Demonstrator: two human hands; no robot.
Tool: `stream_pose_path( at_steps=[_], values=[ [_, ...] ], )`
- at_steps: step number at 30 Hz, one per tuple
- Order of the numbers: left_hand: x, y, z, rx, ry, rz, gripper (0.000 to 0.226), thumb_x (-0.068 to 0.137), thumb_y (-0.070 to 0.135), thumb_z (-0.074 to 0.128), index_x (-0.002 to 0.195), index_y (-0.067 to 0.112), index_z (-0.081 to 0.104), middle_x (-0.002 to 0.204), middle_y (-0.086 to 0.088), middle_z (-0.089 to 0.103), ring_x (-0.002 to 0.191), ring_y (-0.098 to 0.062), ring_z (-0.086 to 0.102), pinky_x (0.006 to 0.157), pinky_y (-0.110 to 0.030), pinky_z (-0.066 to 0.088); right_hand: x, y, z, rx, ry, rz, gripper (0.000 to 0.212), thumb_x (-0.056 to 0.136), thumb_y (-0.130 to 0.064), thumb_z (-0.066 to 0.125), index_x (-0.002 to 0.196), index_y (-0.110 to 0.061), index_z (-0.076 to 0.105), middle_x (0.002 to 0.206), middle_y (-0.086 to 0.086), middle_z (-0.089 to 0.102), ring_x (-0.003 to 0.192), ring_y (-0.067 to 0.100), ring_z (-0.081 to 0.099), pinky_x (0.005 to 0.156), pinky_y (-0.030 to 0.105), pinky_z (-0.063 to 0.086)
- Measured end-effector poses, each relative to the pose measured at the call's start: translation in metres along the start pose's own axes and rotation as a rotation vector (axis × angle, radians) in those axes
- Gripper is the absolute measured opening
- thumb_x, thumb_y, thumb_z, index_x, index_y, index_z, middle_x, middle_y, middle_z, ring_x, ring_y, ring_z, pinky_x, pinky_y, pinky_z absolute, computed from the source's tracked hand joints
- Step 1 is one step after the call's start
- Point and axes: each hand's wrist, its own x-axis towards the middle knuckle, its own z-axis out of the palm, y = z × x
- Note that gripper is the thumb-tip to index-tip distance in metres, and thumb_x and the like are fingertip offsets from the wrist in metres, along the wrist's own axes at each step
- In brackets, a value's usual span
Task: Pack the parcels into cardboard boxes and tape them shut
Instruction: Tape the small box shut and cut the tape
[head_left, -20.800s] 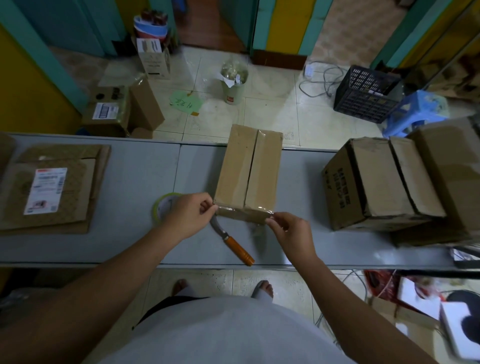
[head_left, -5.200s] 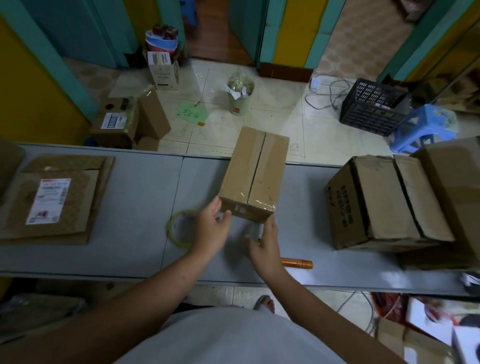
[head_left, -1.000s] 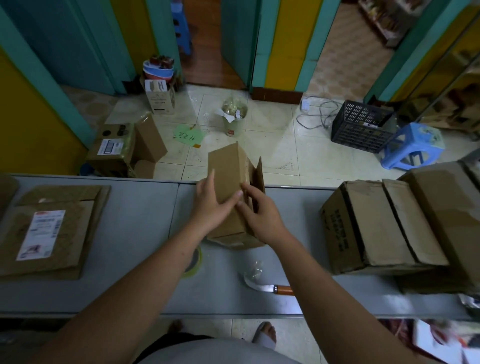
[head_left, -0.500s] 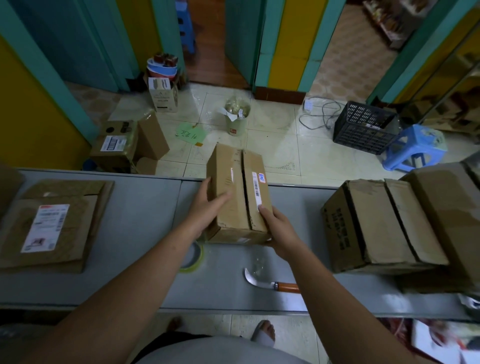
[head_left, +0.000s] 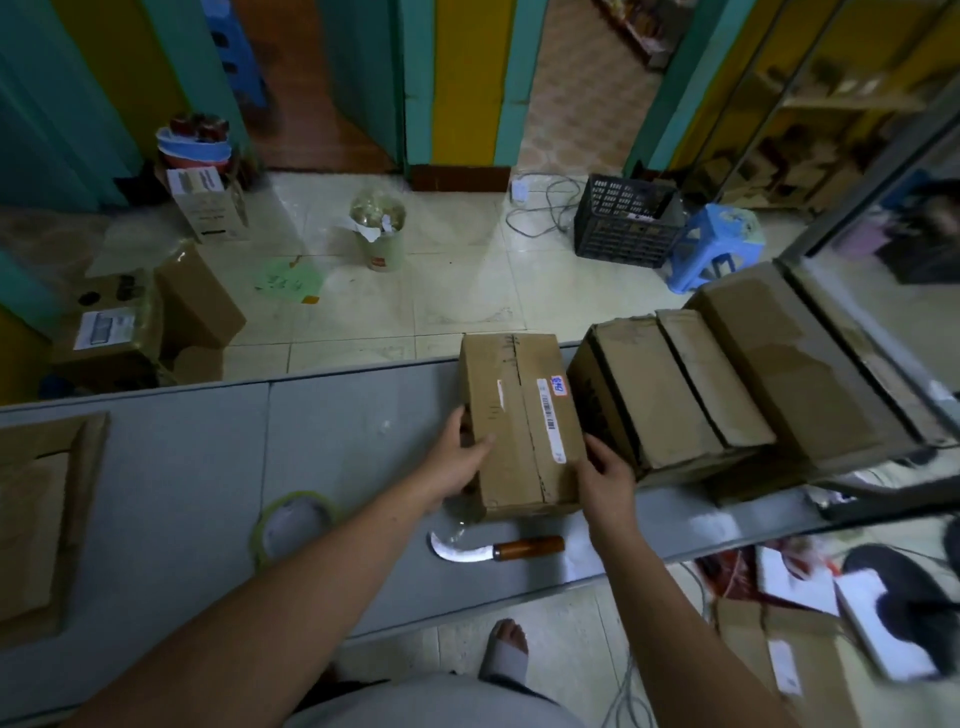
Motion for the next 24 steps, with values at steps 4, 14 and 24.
stream_pose_path(
  at_steps=[4,14,24],
  values=[
    [0.005,0.003,0.017,0.001,-0.005,-0.010,0.059,0.108,0.023,0.057,0.159,0.028,0.028,0.152,0.000,0.052,0.137,-0.028,0.053,0.082,-0.035,0.054,-0.017,0.012,0.000,-0.259,0.108,-0.180,0.048,0.106,-0.011,0.050,0.154,-0.014,0.047,0.150,0.005,0.051,0.139,0.021,0.049,0.114,0.035,0.041],
    [0.009,-0.009,0.040,0.068,-0.046,0.012,0.061,0.105,0.029,0.062,0.156,0.031,0.028,0.153,0.001,0.052,0.135,-0.027,0.054,0.083,-0.040,0.058,-0.035,0.014,-0.004,-0.546,0.097,-0.364,0.046,0.107,-0.019,0.048,0.153,-0.018,0.048,0.155,0.004,0.046,0.142,0.019,0.043,0.118,0.045,0.042],
    [-0.015,0.010,-0.091,1.133,0.353,0.392,0.078,0.095,0.071,0.050,0.159,0.028,0.036,0.163,0.000,0.042,0.148,-0.025,0.039,0.116,-0.045,0.035,-0.030,-0.073,0.053,-0.951,-0.090,-0.576,0.056,0.107,-0.040,0.045,0.159,-0.021,0.033,0.165,0.007,0.034,0.153,0.028,0.029,0.126,0.047,0.019]
  ],
)
